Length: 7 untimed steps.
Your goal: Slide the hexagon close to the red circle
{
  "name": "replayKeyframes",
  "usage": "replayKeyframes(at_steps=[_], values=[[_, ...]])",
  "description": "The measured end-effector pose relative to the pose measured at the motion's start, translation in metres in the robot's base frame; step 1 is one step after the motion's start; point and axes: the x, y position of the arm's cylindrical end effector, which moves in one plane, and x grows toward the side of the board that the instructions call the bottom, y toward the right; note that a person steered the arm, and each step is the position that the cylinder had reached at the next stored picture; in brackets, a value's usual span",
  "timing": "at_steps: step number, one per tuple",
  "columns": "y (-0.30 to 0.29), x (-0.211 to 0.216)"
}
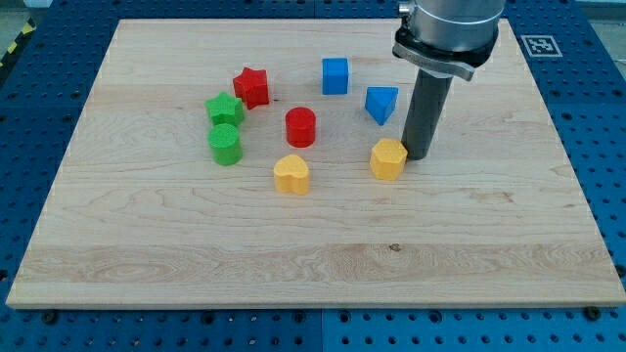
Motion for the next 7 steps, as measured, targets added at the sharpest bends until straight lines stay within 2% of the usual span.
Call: replayKeyframes(at_steps=[1,3,5,7], values=[[0.023,0.01],[0.023,0.033],[-0.012,0.033],[-0.02,0.033]])
